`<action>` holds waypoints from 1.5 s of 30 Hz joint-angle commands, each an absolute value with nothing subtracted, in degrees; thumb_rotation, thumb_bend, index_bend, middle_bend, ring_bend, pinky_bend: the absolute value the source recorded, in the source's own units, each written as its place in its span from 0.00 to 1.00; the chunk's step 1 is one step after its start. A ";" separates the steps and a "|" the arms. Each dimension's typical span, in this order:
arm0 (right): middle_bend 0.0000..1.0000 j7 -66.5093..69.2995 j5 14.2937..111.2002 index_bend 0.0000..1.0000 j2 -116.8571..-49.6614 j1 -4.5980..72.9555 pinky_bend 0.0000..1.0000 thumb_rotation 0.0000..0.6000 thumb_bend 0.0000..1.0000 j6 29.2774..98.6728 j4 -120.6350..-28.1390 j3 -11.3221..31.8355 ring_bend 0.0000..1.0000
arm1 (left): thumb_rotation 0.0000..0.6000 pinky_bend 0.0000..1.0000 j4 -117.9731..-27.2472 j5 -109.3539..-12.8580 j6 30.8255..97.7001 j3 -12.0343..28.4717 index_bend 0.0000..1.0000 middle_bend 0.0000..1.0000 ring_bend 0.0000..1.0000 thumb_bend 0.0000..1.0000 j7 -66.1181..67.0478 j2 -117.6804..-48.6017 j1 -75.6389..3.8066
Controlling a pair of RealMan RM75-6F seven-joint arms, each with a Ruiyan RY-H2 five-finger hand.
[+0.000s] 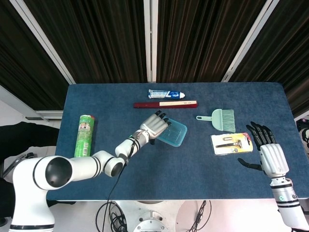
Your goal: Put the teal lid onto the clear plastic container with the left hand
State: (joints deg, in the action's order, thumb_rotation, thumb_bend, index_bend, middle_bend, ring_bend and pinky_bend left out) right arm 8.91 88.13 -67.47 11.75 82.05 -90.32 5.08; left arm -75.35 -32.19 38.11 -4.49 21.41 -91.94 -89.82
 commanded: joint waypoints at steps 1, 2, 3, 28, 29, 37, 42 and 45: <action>0.00 9.07 88.34 0.00 -67.68 11.78 0.00 1.00 0.04 82.03 -90.17 4.94 0.00 | 0.99 0.00 -81.22 -35.50 42.61 -3.49 0.19 0.14 0.03 0.03 21.98 -89.03 -86.53; 0.00 9.10 88.42 0.00 -67.73 11.79 0.00 1.00 0.04 82.01 -90.13 4.89 0.00 | 0.99 0.00 -82.32 -35.83 43.00 -3.55 0.20 0.14 0.03 0.03 22.29 -88.67 -86.06; 0.00 9.08 88.51 0.00 -67.77 11.82 0.00 1.00 0.04 82.01 -90.11 4.87 0.00 | 0.99 0.00 -83.25 -36.08 43.29 -3.68 0.20 0.14 0.03 0.03 22.75 -88.38 -85.67; 0.00 8.48 89.08 0.00 -67.77 11.83 0.00 1.00 0.04 82.31 -90.64 4.68 0.00 | 0.99 0.00 -82.75 -35.49 43.95 -2.41 0.20 0.14 0.03 0.03 31.74 -92.88 -80.00; 0.00 8.46 89.08 0.00 -67.75 11.82 0.00 1.00 0.04 82.34 -90.66 4.69 0.00 | 0.99 0.00 -82.90 -35.76 44.16 -2.12 0.20 0.14 0.03 0.03 31.71 -92.83 -79.81; 0.00 8.54 89.14 0.00 -67.83 11.78 0.00 1.00 0.04 82.45 -90.59 4.67 0.00 | 0.99 0.00 -86.15 -41.09 47.56 1.21 0.20 0.14 0.03 0.03 31.81 -91.60 -78.50; 0.00 8.75 89.04 0.00 -67.87 11.66 0.00 1.00 0.04 82.45 -90.37 4.58 0.00 | 0.99 0.00 -85.96 -42.13 46.83 2.86 0.20 0.14 0.03 0.03 33.10 -93.08 -79.13; 0.00 9.03 88.85 0.00 -67.78 11.51 0.00 1.00 0.04 82.52 -90.18 4.56 0.00 | 1.00 0.00 -85.00 -41.40 46.02 3.16 0.20 0.14 0.03 0.03 34.29 -94.56 -79.59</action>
